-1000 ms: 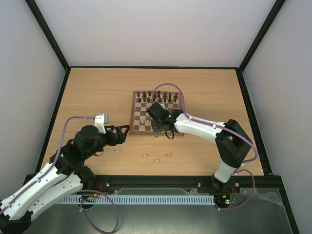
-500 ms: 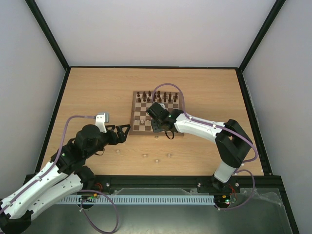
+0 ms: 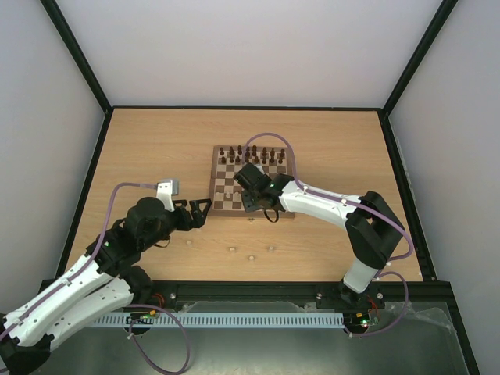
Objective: Set up the chess pieces on the board
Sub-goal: Place the chess piece on the chessboard, then pick up the chess piece at the center of the board.
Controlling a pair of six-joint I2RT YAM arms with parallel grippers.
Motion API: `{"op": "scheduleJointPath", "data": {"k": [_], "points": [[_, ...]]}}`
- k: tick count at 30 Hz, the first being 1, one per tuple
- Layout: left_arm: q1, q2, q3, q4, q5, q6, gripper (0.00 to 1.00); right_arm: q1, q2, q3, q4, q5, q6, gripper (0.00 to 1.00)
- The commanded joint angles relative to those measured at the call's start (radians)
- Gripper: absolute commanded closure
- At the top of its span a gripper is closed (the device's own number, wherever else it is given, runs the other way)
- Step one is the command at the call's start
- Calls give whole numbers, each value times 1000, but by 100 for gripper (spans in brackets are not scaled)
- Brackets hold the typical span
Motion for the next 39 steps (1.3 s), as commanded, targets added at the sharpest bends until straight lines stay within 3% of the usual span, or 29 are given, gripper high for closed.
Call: {"op": "scheduleJointPath", "data": {"k": [1,10,17,22,26,31,39], "points": [[1,4,2,23,7,5,1,-3,3,37,-41,-20,-13,67],[1,1,-1,21,-2,2,1,-3,-2,46,-46,-27,-10,64],[1,56,2,22,-63,-6,0,-4,-133,7,-79,31,-3,59],[1,135,17,8,-171,-26,0,-3,-250,-63,-80,34,3,58],[20,236,74,-64,-316,-54,0,-3,-346,-137,-65,17,5,57],[77,384,157,-167,-390,-82,0,-3,-422,-212,-50,-2,2,57],[168,456,147,-210,-318,-125,1,-4,-482,-290,-26,-34,-9,57]]}}
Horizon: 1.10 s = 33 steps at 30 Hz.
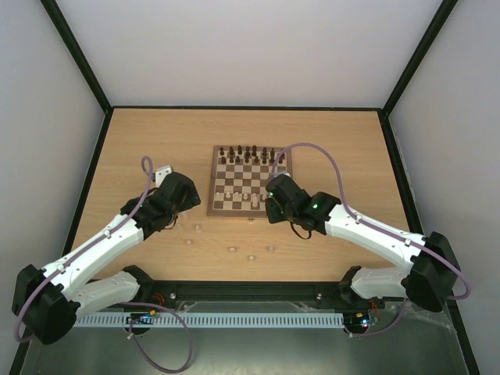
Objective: Set up the chess pieces on the board
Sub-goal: Pick up the chess piece at the center of the board.
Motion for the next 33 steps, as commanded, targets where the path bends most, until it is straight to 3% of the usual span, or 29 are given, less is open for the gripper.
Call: {"op": "scheduleJointPath", "data": {"k": [1,7,9,19,33], "points": [[23,25,5,-66,30,-33,1,-3,-56,-46,1,-28,-8,57],[23,9,-48,-42,114,-38,25,-3,-81,-79,23,-57,-8,57],[22,17,-69,-39,129,-46,29,-3,-82,-79,22,-64,-9,57],[20,115,-122,8,150,-53,29,-3,-94,-82,28,-81,-14,57],[31,282,-78,105,170,4,42,-3,-107,-87,28,-83,-14,57]]}}
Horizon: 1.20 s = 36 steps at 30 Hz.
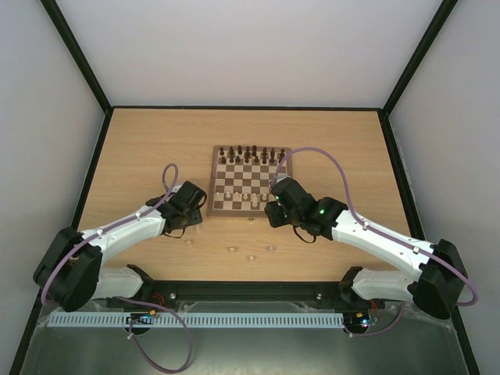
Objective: Set up the chess pieces on the board
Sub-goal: Pick up the chess piece at the center of the board.
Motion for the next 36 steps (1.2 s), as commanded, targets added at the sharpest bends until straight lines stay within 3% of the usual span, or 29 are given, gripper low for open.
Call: {"op": "scheduleJointPath", "data": {"k": [1,23,36], "points": [[7,44,42,26,5,29,43,-3,-24,-15,-9,-6,-14,57],[51,49,28,35,-5,70,71,-4,-26,-18,-10,-6,-14,58],[52,58,11,33,-22,69,74,-3,-30,-22,-9,-2,-13,58]]}}
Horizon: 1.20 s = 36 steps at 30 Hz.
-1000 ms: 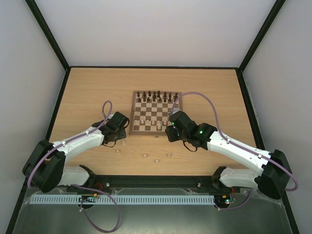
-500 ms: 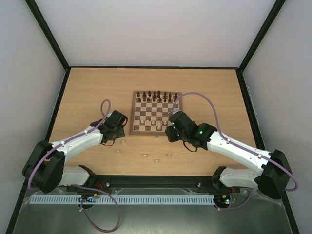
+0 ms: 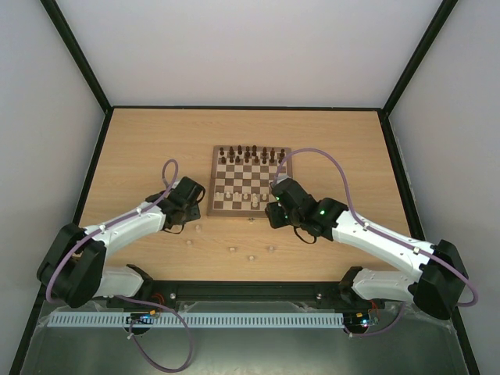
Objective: Set up the chess pieces on the board
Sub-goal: Pick up the chess piece at the center of the board.
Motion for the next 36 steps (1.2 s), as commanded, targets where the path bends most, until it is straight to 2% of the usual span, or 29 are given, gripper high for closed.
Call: {"op": "scheduleJointPath", "data": {"k": [1,11,23,36], "points": [[7,8,-18,-8,-26,3,74,-4,-25,-11,-13,2,-10,58],[8,14,-29,-14,-48,2,74,-3,-29,-15,-12,2,-10,58],[8,1,-23,-26,-49,4,87,-3,-30,-17,-11,1,-10,58],[-24,-92,62,-114,-20,22,91,-3,-34,-14,-13,9,-9,58]]}}
